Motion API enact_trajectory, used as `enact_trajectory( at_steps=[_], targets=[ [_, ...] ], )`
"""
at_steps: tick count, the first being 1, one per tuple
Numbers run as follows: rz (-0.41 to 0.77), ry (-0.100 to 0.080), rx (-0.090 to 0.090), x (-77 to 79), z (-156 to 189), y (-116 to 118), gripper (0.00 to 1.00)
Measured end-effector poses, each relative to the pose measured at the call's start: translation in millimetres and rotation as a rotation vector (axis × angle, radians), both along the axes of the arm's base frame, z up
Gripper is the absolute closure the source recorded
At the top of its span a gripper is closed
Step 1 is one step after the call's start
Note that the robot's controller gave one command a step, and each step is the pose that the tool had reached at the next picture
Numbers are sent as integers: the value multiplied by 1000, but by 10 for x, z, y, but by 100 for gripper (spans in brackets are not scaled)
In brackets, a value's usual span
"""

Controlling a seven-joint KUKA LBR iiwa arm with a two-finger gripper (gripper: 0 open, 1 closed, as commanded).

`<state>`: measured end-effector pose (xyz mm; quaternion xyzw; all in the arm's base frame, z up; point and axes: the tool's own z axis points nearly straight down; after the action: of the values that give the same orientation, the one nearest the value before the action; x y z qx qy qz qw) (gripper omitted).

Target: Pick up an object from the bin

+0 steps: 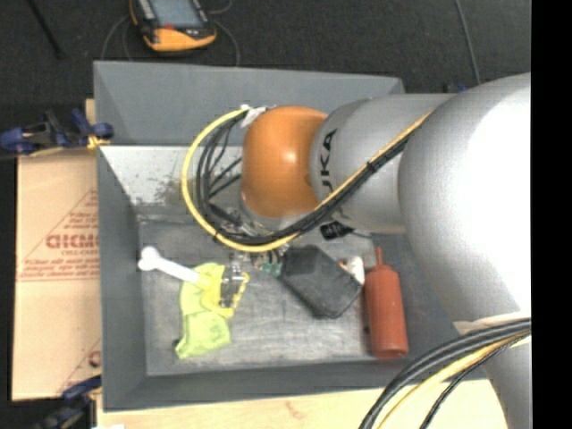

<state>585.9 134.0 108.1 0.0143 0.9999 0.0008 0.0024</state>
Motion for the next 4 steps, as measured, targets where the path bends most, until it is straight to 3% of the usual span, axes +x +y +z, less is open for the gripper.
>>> enact_trajectory(
  at_steps=[1,2,4],
  targets=[
    [-155,1,0,273,-290,124,0],
    [16,-2,-6,55,-321,754,100],
    [15,-2,-5,54,-307,751,100]
  ],
)
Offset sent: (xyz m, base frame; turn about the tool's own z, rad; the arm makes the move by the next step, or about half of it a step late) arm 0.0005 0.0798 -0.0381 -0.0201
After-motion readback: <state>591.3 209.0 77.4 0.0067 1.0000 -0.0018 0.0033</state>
